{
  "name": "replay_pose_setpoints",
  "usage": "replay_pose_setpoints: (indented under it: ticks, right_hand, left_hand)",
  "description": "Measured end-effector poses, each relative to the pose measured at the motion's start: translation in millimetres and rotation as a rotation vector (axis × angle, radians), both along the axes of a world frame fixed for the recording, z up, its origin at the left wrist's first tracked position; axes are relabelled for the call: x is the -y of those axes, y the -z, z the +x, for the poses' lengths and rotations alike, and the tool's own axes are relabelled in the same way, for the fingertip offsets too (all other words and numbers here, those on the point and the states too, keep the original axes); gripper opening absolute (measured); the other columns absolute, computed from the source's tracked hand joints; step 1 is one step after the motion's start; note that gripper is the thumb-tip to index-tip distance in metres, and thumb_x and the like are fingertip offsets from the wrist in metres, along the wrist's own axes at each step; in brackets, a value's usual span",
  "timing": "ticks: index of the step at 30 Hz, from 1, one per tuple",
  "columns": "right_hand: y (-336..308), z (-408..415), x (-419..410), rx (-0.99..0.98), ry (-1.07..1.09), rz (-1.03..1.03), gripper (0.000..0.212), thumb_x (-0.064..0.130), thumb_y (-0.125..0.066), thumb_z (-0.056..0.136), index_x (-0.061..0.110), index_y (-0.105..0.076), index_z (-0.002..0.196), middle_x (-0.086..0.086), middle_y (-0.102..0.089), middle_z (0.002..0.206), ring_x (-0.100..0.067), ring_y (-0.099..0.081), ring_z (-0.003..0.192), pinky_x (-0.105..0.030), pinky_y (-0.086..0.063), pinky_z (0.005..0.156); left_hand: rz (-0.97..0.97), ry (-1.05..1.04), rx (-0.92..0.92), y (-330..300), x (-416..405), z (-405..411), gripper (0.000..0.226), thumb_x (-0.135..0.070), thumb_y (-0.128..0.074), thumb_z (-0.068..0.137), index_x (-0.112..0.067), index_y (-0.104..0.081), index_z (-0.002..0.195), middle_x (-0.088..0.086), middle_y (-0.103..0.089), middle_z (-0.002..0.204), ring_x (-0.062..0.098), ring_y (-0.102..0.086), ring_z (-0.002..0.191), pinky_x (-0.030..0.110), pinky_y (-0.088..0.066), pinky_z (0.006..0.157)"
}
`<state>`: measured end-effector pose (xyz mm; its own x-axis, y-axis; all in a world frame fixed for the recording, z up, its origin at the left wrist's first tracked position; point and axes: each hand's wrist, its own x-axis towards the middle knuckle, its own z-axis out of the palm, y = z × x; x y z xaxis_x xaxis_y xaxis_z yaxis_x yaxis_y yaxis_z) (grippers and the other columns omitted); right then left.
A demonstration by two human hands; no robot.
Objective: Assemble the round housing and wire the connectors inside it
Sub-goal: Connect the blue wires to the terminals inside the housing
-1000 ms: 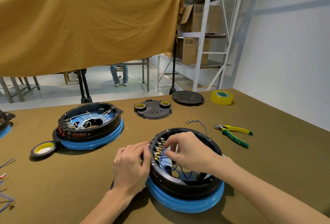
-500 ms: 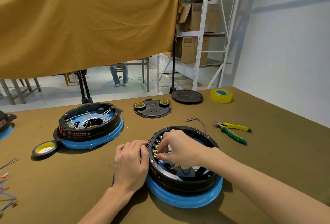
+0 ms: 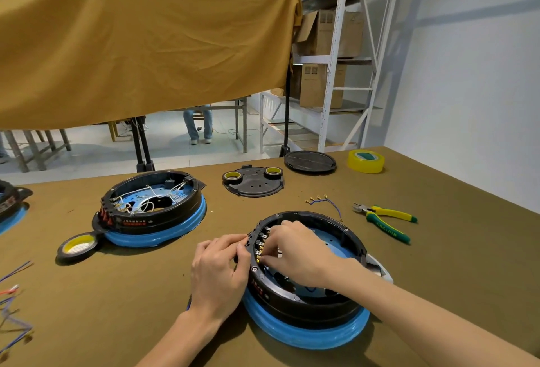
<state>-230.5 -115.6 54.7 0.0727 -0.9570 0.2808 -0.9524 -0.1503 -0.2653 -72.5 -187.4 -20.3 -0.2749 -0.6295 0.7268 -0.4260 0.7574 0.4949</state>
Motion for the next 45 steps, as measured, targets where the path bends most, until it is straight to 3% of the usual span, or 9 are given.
replay_pose_setpoints:
  ticks: [4, 7, 10, 13, 16, 32, 34, 38, 45]
  right_hand:
    - [2, 3, 0, 0.019, 0.006, 0.015, 0.020, 0.029, -0.065, 0.096, 0.018, -0.079, 0.089, 0.005, -0.064, 0.087, -0.015, -0.052, 0.089, -0.033, -0.042, 0.087]
    - [-2, -1, -2, 0.131, 0.027, 0.078, 0.018, 0.030, -0.070, 0.093, 0.017, -0.081, 0.088, 0.004, -0.069, 0.083, -0.011, -0.061, 0.078, -0.031, -0.054, 0.074]
    - [-4, -5, -4, 0.160, 0.058, 0.085, 0.018, 0.037, -0.074, 0.089, 0.020, -0.081, 0.086, 0.004, -0.066, 0.078, -0.011, -0.060, 0.073, -0.022, -0.049, 0.062]
    - [-2, -2, -5, 0.136, 0.042, 0.066, 0.016, 0.034, -0.074, 0.090, 0.021, -0.081, 0.089, 0.003, -0.067, 0.081, -0.012, -0.060, 0.077, -0.030, -0.054, 0.071]
    - [2, 3, -5, 0.124, 0.031, 0.022, 0.018, 0.030, -0.069, 0.093, 0.019, -0.081, 0.086, 0.004, -0.068, 0.080, -0.011, -0.057, 0.079, -0.027, -0.050, 0.076]
    - [11, -3, 4, 0.226, 0.035, 0.029, 0.017, 0.029, -0.074, 0.090, 0.015, -0.080, 0.083, 0.004, -0.065, 0.086, -0.014, -0.057, 0.082, -0.040, -0.051, 0.082]
    - [10, -2, 4, 0.240, 0.036, 0.050, 0.015, 0.029, -0.075, 0.091, 0.016, -0.081, 0.085, 0.003, -0.066, 0.085, -0.014, -0.059, 0.082, -0.038, -0.052, 0.080]
    - [9, -3, 6, 0.236, 0.076, 0.052, 0.013, 0.028, -0.076, 0.089, 0.018, -0.083, 0.090, 0.004, -0.071, 0.081, -0.011, -0.064, 0.074, -0.016, -0.045, 0.061]
    - [11, -3, 7, 0.271, 0.047, 0.041, 0.013, 0.028, -0.075, 0.090, 0.017, -0.082, 0.089, 0.007, -0.069, 0.080, -0.010, -0.062, 0.074, -0.017, -0.046, 0.060]
  left_hand:
    - [-0.025, 0.012, -0.029, -1, -1, 0, 0.045, -0.036, -0.042, 0.098, -0.017, -0.082, 0.091, -0.008, -0.076, 0.101, -0.010, -0.051, 0.090, 0.030, -0.046, 0.077]
    - [-0.013, 0.009, -0.010, -1, 0, 0, 0.045, -0.038, -0.041, 0.097, -0.019, -0.082, 0.094, -0.010, -0.076, 0.103, -0.003, -0.060, 0.092, 0.033, -0.046, 0.083]
    - [0.001, -0.010, -0.023, -1, 1, 1, 0.041, -0.041, -0.043, 0.095, -0.021, -0.080, 0.095, -0.012, -0.076, 0.100, -0.001, -0.064, 0.091, 0.031, -0.043, 0.085]
    - [0.009, -0.026, -0.064, 0, 2, 2, 0.031, -0.041, -0.049, 0.092, -0.024, -0.075, 0.087, -0.014, -0.073, 0.087, -0.001, -0.064, 0.081, 0.032, -0.045, 0.081]
    - [-0.006, -0.017, -0.073, 1, 1, 3, 0.028, -0.041, -0.052, 0.091, -0.025, -0.071, 0.080, -0.015, -0.070, 0.080, 0.001, -0.063, 0.075, 0.033, -0.048, 0.077]
    - [-0.135, 0.023, -0.084, 3, 6, 0, 0.028, -0.033, -0.055, 0.094, -0.020, -0.074, 0.078, -0.013, -0.071, 0.076, 0.002, -0.061, 0.070, 0.029, -0.042, 0.080]
    - [-0.126, 0.024, -0.080, 2, 7, 1, 0.029, -0.033, -0.055, 0.094, -0.020, -0.074, 0.077, -0.014, -0.071, 0.077, 0.001, -0.061, 0.071, 0.031, -0.043, 0.079]
    - [-0.082, 0.045, -0.077, 2, 8, 4, 0.028, -0.036, -0.055, 0.094, -0.022, -0.074, 0.079, -0.016, -0.071, 0.079, -0.003, -0.062, 0.075, 0.032, -0.043, 0.084]
    - [-0.039, 0.060, -0.102, 3, 4, 2, 0.030, -0.037, -0.055, 0.093, -0.021, -0.076, 0.080, -0.015, -0.072, 0.082, -0.004, -0.063, 0.081, 0.032, -0.039, 0.085]
